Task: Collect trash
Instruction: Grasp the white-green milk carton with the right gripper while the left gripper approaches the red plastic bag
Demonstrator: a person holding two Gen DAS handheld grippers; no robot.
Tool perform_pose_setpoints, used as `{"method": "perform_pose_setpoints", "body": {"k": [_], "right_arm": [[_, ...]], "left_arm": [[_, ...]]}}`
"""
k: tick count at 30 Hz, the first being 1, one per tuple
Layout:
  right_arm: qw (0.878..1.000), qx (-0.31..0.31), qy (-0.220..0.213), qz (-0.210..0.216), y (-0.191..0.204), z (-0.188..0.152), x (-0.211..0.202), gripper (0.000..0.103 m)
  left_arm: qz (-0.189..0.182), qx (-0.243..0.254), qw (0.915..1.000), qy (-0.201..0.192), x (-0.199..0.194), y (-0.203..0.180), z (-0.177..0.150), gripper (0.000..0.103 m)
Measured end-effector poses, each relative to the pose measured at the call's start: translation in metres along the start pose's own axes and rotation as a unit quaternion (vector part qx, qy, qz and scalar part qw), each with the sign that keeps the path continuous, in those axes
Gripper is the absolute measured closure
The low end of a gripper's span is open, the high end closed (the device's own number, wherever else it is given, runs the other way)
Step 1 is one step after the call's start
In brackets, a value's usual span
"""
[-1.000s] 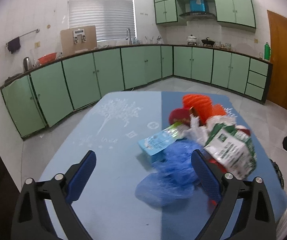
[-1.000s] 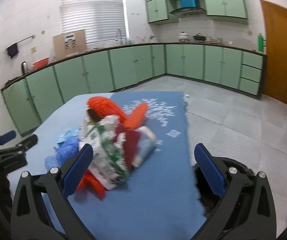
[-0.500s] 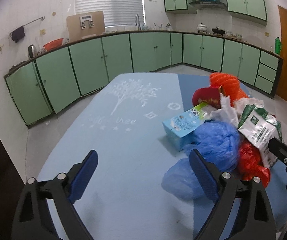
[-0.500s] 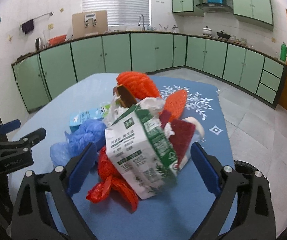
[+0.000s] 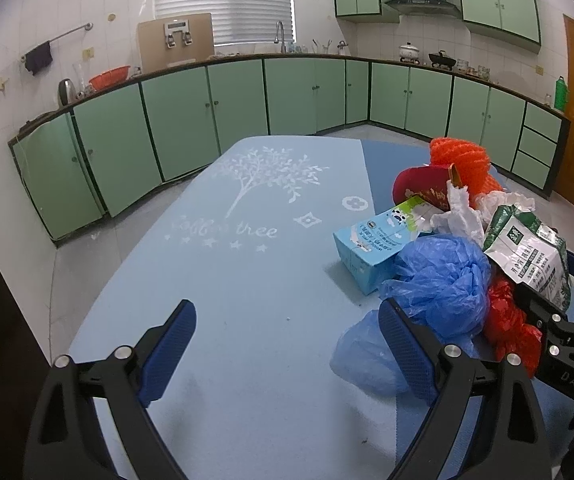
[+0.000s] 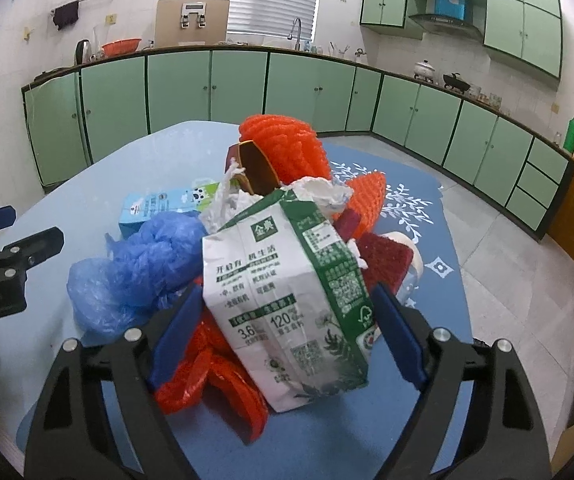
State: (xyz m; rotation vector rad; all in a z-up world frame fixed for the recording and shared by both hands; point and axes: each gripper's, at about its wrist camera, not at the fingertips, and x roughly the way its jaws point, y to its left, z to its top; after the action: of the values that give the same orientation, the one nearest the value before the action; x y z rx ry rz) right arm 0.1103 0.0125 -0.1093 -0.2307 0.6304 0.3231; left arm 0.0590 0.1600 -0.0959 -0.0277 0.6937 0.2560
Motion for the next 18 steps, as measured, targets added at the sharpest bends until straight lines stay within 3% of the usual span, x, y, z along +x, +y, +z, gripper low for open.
{"method": "perform_pose_setpoints", "body": {"k": [18], "right_arm": [[0.996,0.066,-0.044,0.034,-0.040,0.001,-0.052,0.022]], "left_arm": [[-0.025,0.021,0.9994,-0.011,-0.013,-0.033,0.005,0.012]]}}
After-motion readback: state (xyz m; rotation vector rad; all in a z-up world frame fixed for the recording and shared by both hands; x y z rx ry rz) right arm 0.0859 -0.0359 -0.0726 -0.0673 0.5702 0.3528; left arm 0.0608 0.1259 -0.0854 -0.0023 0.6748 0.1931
